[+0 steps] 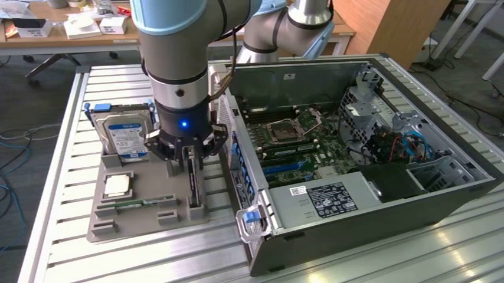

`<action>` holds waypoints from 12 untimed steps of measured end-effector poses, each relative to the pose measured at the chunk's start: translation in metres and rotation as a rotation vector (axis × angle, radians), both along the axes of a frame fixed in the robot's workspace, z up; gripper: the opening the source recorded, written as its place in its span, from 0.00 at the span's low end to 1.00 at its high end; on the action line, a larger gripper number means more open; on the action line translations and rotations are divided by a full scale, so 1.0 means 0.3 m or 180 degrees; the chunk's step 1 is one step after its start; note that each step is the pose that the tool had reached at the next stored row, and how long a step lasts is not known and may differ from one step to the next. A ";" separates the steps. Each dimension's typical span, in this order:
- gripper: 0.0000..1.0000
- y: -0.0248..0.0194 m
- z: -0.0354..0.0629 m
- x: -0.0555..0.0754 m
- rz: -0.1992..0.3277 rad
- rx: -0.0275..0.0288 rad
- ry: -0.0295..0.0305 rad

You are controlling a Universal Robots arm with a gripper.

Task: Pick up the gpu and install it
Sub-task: 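Pick up the gpu and move the gpu toward the slot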

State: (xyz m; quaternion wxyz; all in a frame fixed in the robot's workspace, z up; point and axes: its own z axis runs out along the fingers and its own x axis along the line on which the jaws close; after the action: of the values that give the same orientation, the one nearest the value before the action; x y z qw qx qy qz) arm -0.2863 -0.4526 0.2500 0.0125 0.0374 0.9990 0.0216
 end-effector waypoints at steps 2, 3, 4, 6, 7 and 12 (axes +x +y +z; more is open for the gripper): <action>0.41 0.000 -0.005 0.000 0.0000 0.0000 0.0000; 0.41 -0.001 -0.007 0.000 0.0000 0.0000 0.0000; 0.41 -0.001 -0.007 0.000 0.0000 -0.0001 0.0001; 0.41 0.000 -0.008 0.000 0.0000 0.0000 0.0000; 0.41 0.000 -0.011 0.000 0.0000 0.0001 -0.0001; 0.41 -0.001 -0.028 0.000 0.0000 0.0000 0.0000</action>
State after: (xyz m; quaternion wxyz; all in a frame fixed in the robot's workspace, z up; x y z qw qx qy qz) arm -0.2863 -0.4527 0.2416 0.0125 0.0374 0.9990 0.0216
